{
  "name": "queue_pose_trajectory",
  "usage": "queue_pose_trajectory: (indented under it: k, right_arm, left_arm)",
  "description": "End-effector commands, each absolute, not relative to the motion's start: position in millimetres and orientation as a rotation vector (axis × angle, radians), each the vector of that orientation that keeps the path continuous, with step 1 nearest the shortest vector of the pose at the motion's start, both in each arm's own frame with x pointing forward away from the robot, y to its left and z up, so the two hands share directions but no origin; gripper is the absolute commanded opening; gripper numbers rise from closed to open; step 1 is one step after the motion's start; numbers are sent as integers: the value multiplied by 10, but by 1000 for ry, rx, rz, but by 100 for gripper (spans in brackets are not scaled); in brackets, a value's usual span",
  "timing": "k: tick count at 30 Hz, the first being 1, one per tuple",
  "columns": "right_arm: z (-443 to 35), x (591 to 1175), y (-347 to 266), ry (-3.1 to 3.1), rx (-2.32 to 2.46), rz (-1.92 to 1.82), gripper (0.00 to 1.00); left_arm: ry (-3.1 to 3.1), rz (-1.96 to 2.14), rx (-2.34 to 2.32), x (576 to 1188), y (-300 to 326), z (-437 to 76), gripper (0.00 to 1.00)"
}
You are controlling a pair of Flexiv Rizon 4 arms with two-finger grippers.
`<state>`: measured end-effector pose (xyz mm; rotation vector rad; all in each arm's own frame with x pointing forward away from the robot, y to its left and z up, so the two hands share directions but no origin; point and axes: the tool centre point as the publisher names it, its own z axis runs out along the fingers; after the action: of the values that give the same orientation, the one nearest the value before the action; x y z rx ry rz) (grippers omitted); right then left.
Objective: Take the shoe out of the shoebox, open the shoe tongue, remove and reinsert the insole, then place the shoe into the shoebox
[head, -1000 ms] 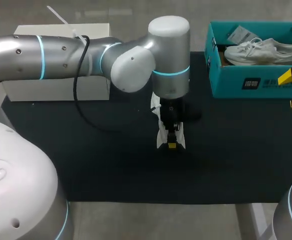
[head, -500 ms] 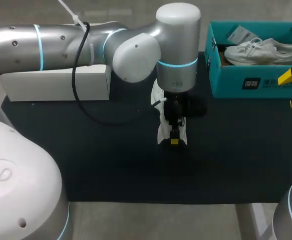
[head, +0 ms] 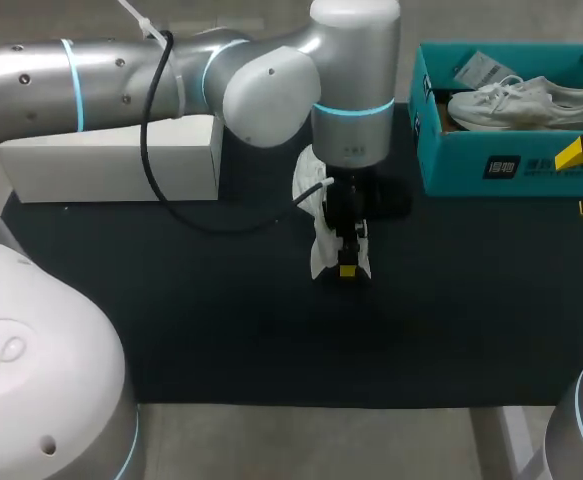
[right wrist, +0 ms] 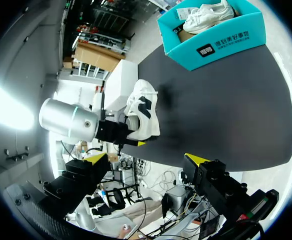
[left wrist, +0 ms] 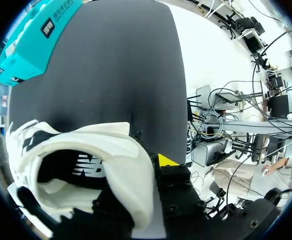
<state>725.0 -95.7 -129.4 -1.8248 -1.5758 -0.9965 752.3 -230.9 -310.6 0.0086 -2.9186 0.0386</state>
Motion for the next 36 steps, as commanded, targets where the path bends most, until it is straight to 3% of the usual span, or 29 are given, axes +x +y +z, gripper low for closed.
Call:
queue_pose_trajectory:
  k: [1,15,36]
  right_arm:
    - [-1297,7243,-952,-1576,-1829,-995,100]
    - [-1297,7243,-952,-1576,-1829,-995,100]
    - [-1297,7243,-952,-1576,-1829,-995,100]
  left_arm:
    - [-2890,53,23,7628,-2173,-2592,0]
    - [-2857,19,-186,7575,-2097,-1469,0]
    - [-2805,39,-204,7534,-2100,-1422,0]
